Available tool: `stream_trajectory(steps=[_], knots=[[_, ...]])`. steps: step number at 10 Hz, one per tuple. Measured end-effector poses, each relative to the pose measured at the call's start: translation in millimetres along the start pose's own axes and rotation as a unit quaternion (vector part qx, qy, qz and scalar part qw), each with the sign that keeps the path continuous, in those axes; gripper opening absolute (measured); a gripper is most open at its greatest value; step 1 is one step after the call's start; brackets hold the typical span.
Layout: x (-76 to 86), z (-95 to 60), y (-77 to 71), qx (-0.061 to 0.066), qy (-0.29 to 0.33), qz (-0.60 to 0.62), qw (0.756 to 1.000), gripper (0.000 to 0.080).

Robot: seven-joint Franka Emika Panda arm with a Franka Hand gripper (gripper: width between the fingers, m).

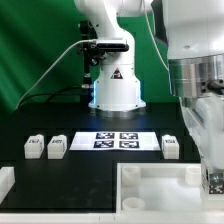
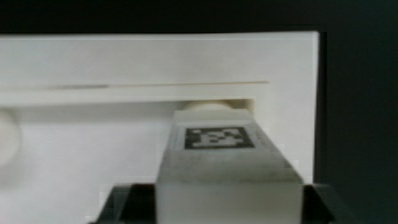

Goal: Assemble one leg

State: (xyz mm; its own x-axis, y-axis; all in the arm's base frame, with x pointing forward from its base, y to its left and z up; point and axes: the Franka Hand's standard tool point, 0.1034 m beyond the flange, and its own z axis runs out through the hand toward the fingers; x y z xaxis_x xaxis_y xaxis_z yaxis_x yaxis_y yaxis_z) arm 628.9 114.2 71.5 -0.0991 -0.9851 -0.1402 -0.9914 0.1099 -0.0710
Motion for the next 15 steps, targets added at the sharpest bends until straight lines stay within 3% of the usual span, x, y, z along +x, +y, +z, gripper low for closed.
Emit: stream_trajectory(steps=[3, 4, 5, 6, 11, 13, 14, 15], knots=[[-0.8, 0.3, 0.5, 0.000, 0.001, 0.005, 1.000, 0.0292], [-1.4, 0.4, -1.0, 0.009, 0.002, -0.030, 1.000, 0.0400], [-3.7, 2.0, -0.9, 0.028, 0.006, -0.101, 0.995, 0.0537], [-5.6, 1.1, -1.7, 0.028, 0.007, -0.186, 0.982, 0.0615], [-3.6, 1.3, -2.6, 0.026, 0.015, -0.420, 0.907, 0.0649], [0.8, 2.3, -10.2, -0.027, -0.004, -0.622, 0.782, 0.0649], [-0.1, 1.8, -16.4, -0.016, 0.003, -0.602, 0.798, 0.0649], [0.4, 2.8, -14.6, -0.018, 0.003, -0.596, 0.803, 0.0649]])
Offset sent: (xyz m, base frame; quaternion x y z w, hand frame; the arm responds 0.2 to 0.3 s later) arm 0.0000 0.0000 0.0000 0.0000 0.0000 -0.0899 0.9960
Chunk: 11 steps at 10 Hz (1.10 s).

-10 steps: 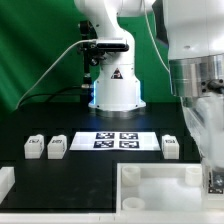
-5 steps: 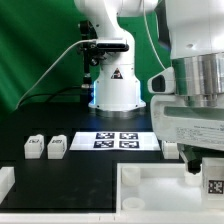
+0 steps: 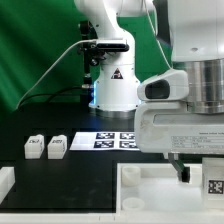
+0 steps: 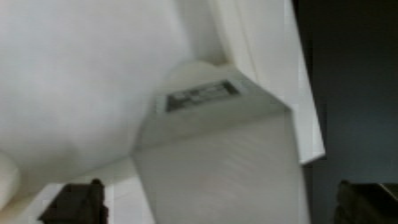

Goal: Assemble one leg

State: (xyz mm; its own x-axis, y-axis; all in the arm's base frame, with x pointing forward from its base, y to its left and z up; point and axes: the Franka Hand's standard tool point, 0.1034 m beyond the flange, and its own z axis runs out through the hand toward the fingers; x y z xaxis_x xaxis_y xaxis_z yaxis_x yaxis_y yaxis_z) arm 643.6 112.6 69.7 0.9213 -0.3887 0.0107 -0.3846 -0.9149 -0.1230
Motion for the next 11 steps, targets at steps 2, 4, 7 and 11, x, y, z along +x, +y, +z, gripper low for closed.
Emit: stream_trajectory(steps=[2, 4, 7, 11], knots=[[0.0, 0.3, 0.1, 0.000, 0.000, 0.036, 0.999, 0.0403], [0.5, 0.6, 2.5, -0.001, 0.000, 0.149, 0.989, 0.0297], [-0.7, 0.9, 7.7, -0.011, -0.002, 0.382, 0.924, 0.0297], [-9.4, 1.7, 14.2, 0.020, -0.007, 0.669, 0.743, 0.0297]])
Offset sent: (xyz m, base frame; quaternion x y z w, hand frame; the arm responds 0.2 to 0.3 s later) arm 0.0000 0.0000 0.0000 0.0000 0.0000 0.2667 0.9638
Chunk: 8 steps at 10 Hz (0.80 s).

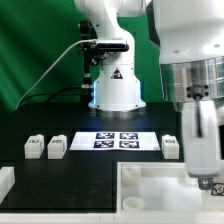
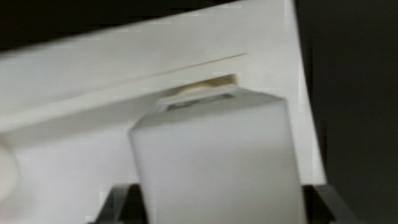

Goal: Assemble one leg

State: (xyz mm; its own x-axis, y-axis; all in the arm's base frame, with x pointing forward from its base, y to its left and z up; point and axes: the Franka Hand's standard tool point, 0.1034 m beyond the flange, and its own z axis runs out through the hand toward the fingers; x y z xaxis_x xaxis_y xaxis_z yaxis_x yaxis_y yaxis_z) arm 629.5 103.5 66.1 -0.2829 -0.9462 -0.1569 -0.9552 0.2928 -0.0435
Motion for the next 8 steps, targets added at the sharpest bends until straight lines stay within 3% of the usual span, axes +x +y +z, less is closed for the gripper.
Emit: stream_trajectory(steps=[3, 4, 5, 6, 8], knots=[[1.0, -0.2, 0.8, -0.002, -0.002, 0.018, 1.000, 0.0297], [1.2, 0.4, 1.1, -0.003, -0.001, 0.018, 1.000, 0.0355], [1.1, 0.5, 1.1, -0.003, -0.001, 0.018, 1.000, 0.0537], [-0.9, 0.8, 2.3, -0.003, 0.001, -0.016, 1.000, 0.0614], [-15.4, -1.4, 7.5, -0.003, -0.002, -0.107, 0.994, 0.0642]])
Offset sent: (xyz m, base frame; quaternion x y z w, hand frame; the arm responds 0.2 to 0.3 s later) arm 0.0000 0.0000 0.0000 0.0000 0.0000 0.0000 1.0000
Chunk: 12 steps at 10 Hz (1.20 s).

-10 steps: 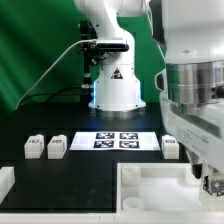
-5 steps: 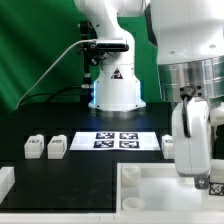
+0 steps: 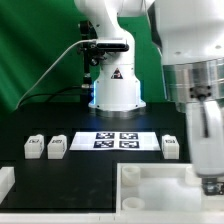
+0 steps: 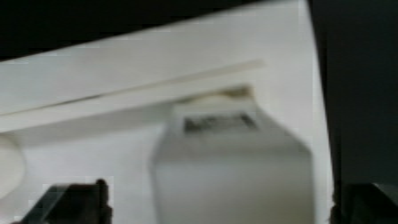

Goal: Assemble one leg

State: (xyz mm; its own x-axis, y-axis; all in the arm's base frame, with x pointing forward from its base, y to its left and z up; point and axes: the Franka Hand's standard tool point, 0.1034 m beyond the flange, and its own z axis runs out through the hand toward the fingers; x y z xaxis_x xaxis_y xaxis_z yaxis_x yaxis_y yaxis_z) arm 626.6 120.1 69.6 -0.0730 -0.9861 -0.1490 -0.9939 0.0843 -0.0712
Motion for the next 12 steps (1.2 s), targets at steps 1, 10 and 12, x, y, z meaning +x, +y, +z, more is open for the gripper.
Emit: stream_trajectory(steps=[1, 10, 12], knots=[[-3.0, -0.8, -0.6, 0.003, 0.001, -0.085, 0.996, 0.0648], [-4.6, 2.3, -3.0, -0.032, 0.023, -0.592, 0.805, 0.0620], [-4.3, 2.4, -3.0, -0.031, 0.024, -0.581, 0.813, 0.0437]])
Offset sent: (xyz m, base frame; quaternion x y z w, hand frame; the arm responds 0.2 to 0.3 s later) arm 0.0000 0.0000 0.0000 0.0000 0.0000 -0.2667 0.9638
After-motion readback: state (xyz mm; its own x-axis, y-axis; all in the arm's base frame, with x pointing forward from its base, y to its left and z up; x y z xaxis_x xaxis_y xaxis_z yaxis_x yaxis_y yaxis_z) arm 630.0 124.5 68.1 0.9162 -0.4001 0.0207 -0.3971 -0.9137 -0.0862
